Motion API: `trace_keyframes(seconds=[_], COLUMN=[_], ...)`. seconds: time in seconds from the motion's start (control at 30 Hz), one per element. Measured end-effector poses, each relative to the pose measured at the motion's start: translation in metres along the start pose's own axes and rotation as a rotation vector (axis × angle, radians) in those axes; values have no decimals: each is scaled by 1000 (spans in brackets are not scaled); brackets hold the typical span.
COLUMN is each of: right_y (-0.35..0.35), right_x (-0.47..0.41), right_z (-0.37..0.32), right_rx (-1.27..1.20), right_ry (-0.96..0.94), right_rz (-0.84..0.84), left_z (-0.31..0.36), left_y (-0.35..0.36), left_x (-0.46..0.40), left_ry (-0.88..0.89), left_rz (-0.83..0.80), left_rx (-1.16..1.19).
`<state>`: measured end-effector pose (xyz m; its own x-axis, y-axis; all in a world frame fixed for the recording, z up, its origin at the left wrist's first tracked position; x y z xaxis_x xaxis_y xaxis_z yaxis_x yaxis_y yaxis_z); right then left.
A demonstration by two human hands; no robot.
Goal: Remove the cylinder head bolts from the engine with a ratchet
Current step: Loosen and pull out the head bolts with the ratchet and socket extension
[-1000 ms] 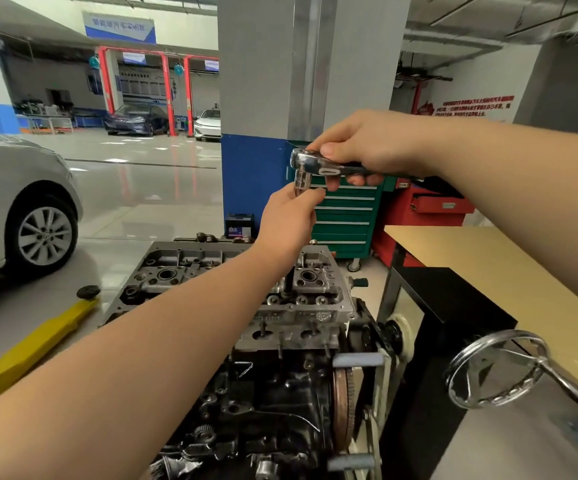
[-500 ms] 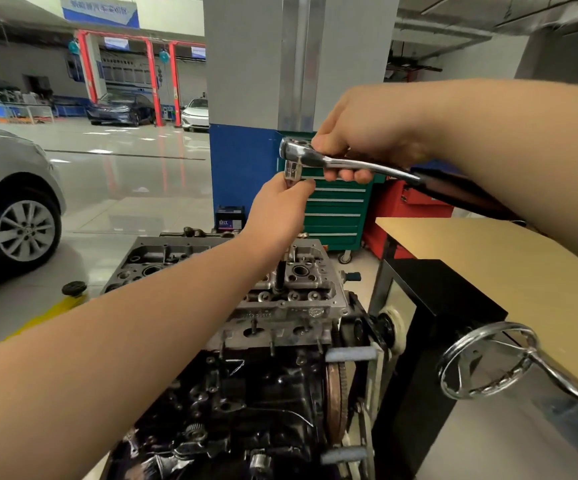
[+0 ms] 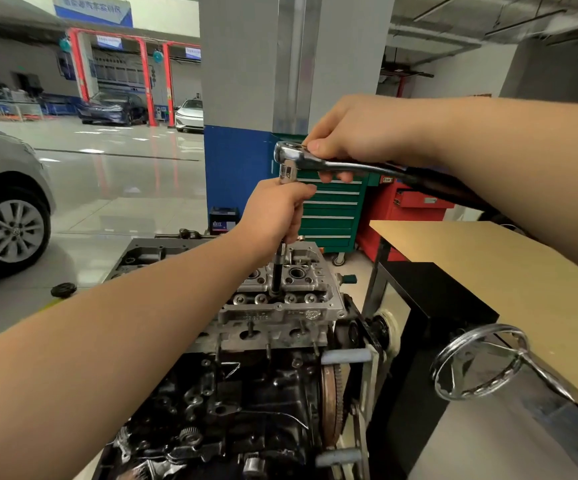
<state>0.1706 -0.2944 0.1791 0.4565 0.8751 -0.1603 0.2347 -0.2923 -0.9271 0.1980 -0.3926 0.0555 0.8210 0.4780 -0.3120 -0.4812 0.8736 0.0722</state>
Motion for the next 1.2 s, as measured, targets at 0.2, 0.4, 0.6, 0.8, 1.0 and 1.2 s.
trace_keyframes(seconds=[0.2,0.4,0.6,0.8,1.0,1.2], right_y=[9,8,3,0,1,2], right_x=[-5,-4,0,-2,-7,-11], right_z=[11,4,8,11,15,24], right_rx=[-106,-17,-15,-17,-80,-293], right_ry=[201,141,63,36,57,32], right_rz=[5,84,115,108,122,-20], left_z=[1,0,0,0,3,3], left_y=[0,1,3,-2,-7,-10], left_x=[-3,-8,-8,-5,-2,2], left_ry=[61,12,20,64,87,109], left_rz=[154,45,13,178,263,317], left_rx=[-76,-43,-61,-93,-176,-229])
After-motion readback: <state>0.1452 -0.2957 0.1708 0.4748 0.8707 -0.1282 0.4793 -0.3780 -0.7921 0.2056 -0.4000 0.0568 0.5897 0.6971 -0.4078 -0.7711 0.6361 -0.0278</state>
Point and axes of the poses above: each hand's wrist, its own x-axis away from the middle knuckle, its own y-axis out of the palm, z = x × y, the point moved 9 cm from there along -x, towards the middle knuckle, and after that the axes turned 1 degree about -z, right-handed, at the moved point
